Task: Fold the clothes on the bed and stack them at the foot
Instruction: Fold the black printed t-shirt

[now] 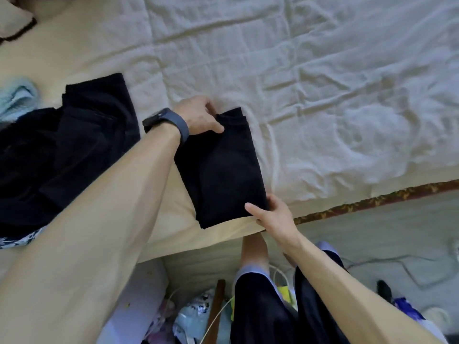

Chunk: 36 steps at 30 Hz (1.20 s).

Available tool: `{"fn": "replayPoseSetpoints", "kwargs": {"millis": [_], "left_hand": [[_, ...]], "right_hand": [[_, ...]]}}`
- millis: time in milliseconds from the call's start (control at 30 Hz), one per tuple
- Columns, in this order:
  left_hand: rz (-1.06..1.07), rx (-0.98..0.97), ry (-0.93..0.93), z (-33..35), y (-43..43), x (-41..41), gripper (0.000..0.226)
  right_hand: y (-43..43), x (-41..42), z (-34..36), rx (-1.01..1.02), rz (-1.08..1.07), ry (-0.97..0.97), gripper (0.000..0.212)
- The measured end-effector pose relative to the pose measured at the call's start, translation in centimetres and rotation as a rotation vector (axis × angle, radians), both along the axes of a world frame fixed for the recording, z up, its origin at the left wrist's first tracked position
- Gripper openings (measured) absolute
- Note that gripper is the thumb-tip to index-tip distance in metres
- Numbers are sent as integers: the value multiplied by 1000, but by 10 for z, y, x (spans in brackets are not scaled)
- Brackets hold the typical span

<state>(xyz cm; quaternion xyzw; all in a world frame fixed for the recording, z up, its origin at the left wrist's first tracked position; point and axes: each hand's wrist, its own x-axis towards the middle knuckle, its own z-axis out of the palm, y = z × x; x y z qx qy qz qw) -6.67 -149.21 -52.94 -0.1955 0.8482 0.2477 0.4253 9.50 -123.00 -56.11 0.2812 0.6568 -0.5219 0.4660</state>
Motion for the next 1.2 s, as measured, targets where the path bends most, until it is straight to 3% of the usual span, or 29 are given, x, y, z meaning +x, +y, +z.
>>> {"fn": "replayPoseSetpoints", "kwargs": {"millis": [100,233,333,400,600,700,867,933,1033,1200], "left_hand": [[42,78,-37,-1,2,-1,29],[373,335,100,7,9,25,12],[597,542,73,6,31,46,30],[665,518,44,-2,54,52,30],[838,418,64,-27,82,40,26],[827,456,47,-30,76,40,35],[786,573,81,-21,68,43,50],[754,597,122,-5,69,45,52],[756,681,244,43,74,40,53],[674,869,405,170,94,10,49]], "right_hand": [[3,-5,8,85,-93,77,4],[41,-39,38,112,-197,271,14],[79,-79,46,174,-293,414,9],[96,-102,37,191,-325,443,12],[107,-102,1,143,-270,276,40],[105,-87,-4,128,-266,316,40],[103,-93,-4,77,-368,196,21],[104,-95,13,75,-366,238,16],[109,-101,68,122,-387,405,13],[128,-103,221,169,-445,742,12]]}}
